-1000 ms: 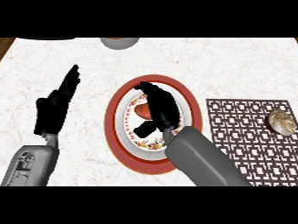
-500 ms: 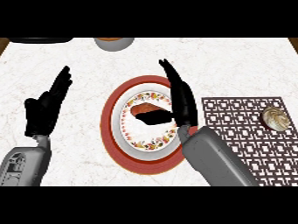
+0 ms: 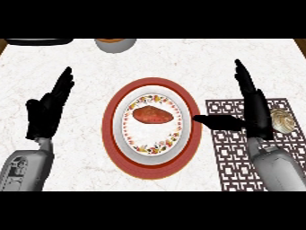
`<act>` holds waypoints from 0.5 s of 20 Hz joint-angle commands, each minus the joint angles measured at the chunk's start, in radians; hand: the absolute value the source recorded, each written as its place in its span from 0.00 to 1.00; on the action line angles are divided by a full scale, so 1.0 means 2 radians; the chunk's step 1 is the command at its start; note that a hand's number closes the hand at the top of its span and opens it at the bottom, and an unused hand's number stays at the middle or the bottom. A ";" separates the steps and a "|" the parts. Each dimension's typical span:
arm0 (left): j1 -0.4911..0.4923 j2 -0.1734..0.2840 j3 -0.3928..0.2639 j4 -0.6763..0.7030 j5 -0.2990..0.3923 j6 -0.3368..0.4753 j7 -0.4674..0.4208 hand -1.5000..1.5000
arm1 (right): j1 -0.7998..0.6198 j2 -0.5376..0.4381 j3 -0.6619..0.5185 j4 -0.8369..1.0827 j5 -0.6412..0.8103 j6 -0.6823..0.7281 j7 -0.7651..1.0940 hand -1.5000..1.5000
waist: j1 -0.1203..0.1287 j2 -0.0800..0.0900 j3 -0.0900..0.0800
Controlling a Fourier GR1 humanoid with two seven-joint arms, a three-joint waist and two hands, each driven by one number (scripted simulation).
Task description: Pick the sweet potato from the placemat and place it in the plate
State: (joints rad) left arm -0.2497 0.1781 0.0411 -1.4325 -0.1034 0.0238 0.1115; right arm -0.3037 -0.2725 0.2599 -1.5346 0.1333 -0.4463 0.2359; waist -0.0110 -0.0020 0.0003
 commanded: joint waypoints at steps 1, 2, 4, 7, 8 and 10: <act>0.015 -0.005 -0.005 0.001 -0.006 -0.001 -0.012 0.50 | 0.079 -0.042 -0.050 -0.036 -0.056 0.052 -0.063 0.00 | 0.001 0.001 0.000; 0.023 -0.010 -0.008 -0.005 -0.008 0.003 -0.013 0.50 | 0.084 -0.072 -0.061 -0.070 -0.062 0.078 -0.043 0.00 | 0.000 0.000 0.000; 0.025 -0.014 -0.015 -0.010 -0.019 0.005 -0.016 0.50 | 0.084 -0.058 -0.077 -0.020 -0.065 0.098 -0.087 0.00 | 0.004 0.001 0.000; 0.005 -0.004 0.009 0.015 -0.006 -0.004 -0.021 0.50 | 0.091 -0.079 -0.122 -0.007 -0.096 0.143 -0.100 0.00 | 0.003 0.001 0.000; 0.010 -0.008 0.001 0.009 -0.013 0.002 -0.021 0.50 | 0.089 -0.072 -0.133 0.054 -0.107 0.156 -0.164 0.00 | 0.005 0.002 0.000; 0.034 -0.002 0.005 -0.038 0.002 -0.020 0.007 0.50 | 0.074 -0.062 -0.146 0.034 -0.091 0.163 -0.128 0.00 | 0.006 0.001 0.000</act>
State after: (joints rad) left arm -0.2167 0.1713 0.0476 -1.4597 -0.1072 0.0054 0.1030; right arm -0.1540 -0.3994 0.0341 -1.5026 -0.0316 -0.1889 0.0201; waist -0.0025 -0.0003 0.0003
